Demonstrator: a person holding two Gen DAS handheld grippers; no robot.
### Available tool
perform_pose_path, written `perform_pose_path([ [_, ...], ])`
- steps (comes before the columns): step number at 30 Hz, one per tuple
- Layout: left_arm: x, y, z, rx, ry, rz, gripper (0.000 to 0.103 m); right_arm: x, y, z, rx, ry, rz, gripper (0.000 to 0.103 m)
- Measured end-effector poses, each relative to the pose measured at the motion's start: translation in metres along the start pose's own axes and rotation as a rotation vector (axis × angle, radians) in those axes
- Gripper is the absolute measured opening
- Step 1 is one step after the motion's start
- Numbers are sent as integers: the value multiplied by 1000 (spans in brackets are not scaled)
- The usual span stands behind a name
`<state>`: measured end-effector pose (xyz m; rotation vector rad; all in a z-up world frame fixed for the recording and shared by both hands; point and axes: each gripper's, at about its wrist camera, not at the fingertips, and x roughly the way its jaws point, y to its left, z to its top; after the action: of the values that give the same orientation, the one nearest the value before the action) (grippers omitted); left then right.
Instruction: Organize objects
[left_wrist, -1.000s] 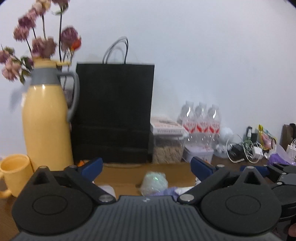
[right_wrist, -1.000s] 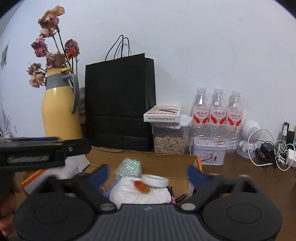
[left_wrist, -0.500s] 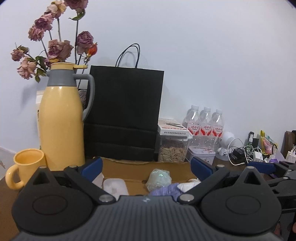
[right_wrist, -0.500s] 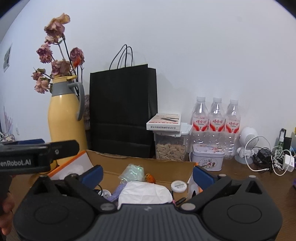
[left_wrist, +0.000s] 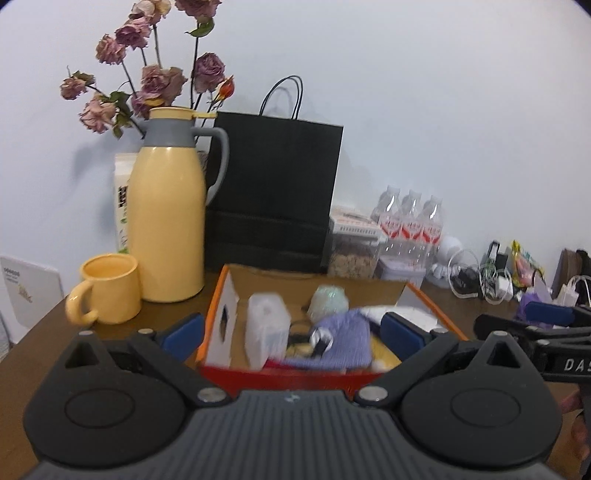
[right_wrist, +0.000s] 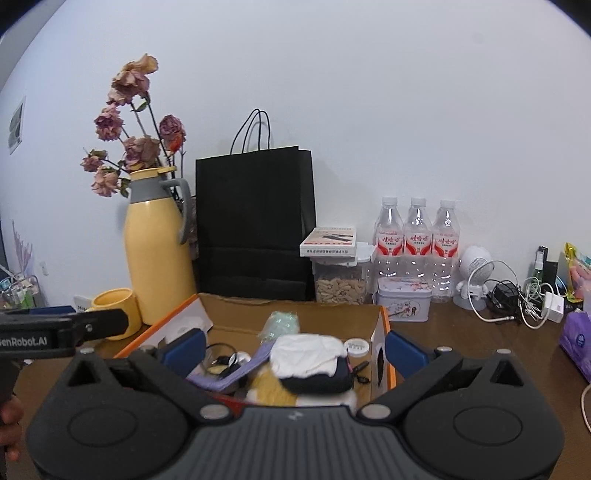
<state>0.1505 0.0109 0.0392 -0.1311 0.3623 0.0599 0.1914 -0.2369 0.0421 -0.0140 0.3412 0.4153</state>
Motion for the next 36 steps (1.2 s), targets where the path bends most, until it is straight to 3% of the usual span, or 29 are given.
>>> perform_pose_path([
  [11, -50, 4, -25, 25, 61, 23, 103, -47, 18, -30, 6, 71, -25, 103],
  [20, -69, 7, -45, 31, 100, 36, 103, -58, 31, -51, 13, 136, -20, 103],
  [36, -81, 6, -54, 37, 108, 37, 103, -68, 33, -55, 16, 136, -19, 103],
])
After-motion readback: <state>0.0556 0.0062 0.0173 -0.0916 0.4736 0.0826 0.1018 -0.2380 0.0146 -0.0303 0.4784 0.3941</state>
